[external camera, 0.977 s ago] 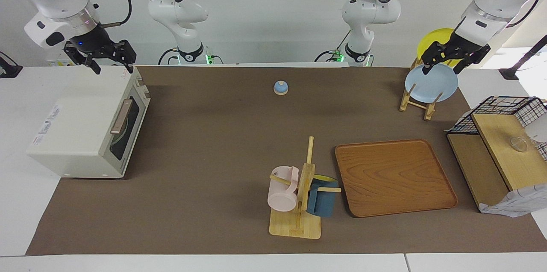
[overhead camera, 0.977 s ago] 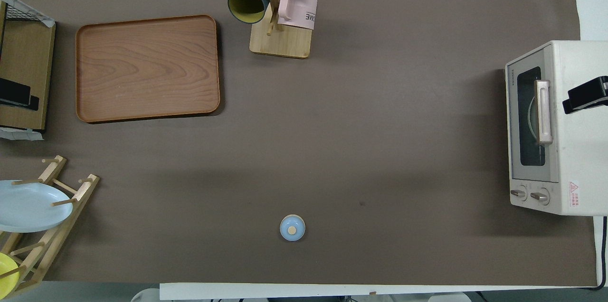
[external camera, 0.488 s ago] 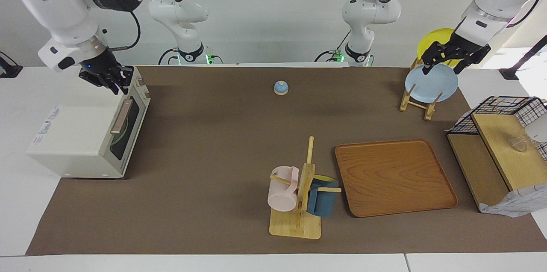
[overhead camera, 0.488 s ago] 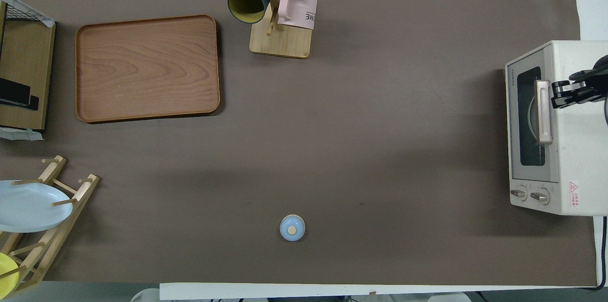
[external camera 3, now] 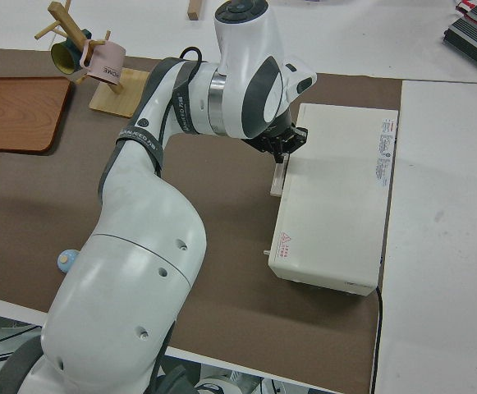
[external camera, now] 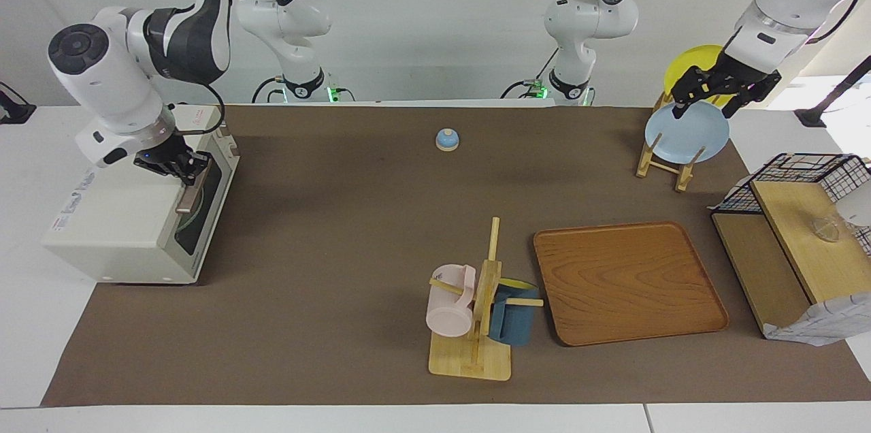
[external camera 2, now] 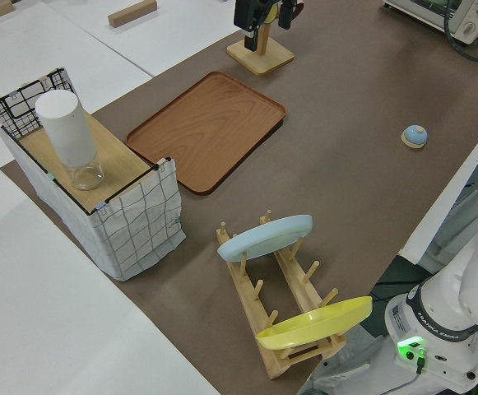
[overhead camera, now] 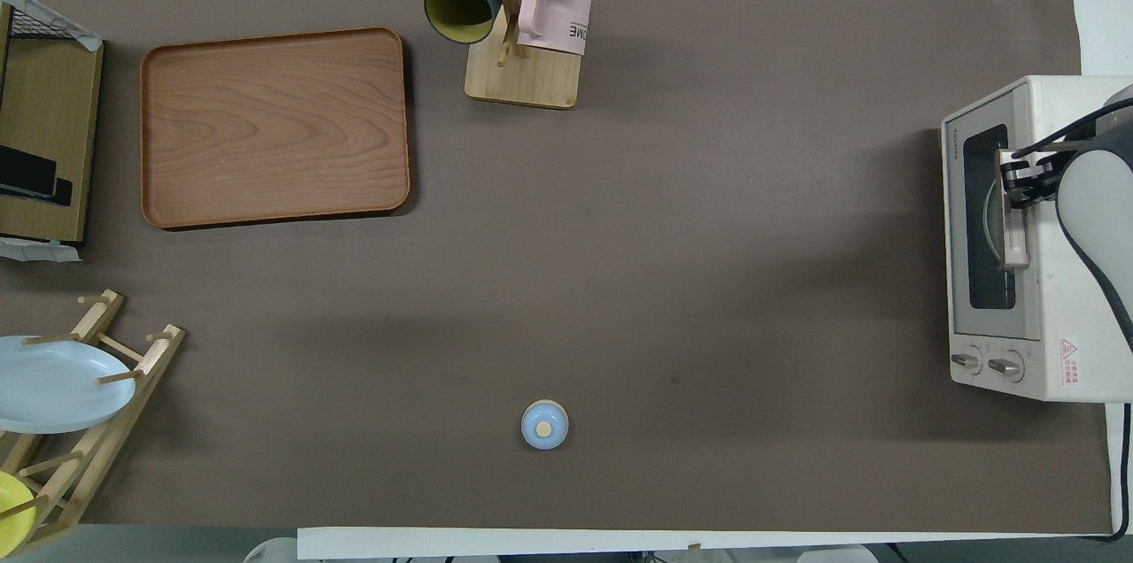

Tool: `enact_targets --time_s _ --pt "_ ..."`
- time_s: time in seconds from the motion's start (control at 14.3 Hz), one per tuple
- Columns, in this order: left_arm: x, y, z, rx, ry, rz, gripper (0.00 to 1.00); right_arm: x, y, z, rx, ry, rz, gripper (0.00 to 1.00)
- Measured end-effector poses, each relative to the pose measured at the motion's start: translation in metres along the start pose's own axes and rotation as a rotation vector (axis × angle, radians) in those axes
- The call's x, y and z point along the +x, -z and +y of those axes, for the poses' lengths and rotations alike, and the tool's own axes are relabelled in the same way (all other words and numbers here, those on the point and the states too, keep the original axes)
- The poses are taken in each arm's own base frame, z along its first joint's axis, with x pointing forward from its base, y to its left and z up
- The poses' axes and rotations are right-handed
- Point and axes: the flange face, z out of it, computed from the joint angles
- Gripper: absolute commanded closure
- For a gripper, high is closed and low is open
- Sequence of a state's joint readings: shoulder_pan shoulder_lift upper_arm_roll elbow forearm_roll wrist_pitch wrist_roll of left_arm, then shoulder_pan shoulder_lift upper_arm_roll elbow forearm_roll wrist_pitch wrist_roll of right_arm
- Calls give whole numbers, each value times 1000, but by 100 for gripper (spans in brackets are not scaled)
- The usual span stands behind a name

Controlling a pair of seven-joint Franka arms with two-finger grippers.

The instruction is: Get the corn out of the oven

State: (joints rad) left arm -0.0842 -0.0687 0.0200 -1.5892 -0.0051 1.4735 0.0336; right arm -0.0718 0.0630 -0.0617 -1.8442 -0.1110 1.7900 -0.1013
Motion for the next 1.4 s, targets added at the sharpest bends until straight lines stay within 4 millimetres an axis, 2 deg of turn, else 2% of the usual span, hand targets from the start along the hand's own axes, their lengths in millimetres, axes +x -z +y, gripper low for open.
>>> enact_targets --time_s 0.28,0.35,0.49,0.63,0.77,0.91,1.05,1.12,1.26,1.33,1.4 --pt "0 0 0 0 0 0 0 4 -9 -13 -3 2 -1 100" --pt "0 0 0 0 0 0 0 5 -10 -24 -5 3 -2 100" --pt "0 0 0 0 0 0 0 12 -23 -63 -11 -2 7 100" --pt "0 0 0 0 0 0 0 27 -53 -106 -9 6 22 100" --pt "0 0 0 0 0 0 0 44 -93 -133 -8 16 28 100" --pt "0 0 0 0 0 0 0 58 -129 -149 -7 24 37 100" --pt "0 0 0 0 0 0 0 64 -150 -153 -8 17 27 100" --pt "0 0 0 0 0 0 0 66 -152 -153 -2 2 28 97" --pt "0 0 0 0 0 0 0 69 -142 -163 63 -64 52 90" --pt "0 0 0 0 0 0 0 71 -133 -177 103 -89 62 80" --pt "0 0 0 0 0 0 0 72 -121 -194 125 -98 73 65"
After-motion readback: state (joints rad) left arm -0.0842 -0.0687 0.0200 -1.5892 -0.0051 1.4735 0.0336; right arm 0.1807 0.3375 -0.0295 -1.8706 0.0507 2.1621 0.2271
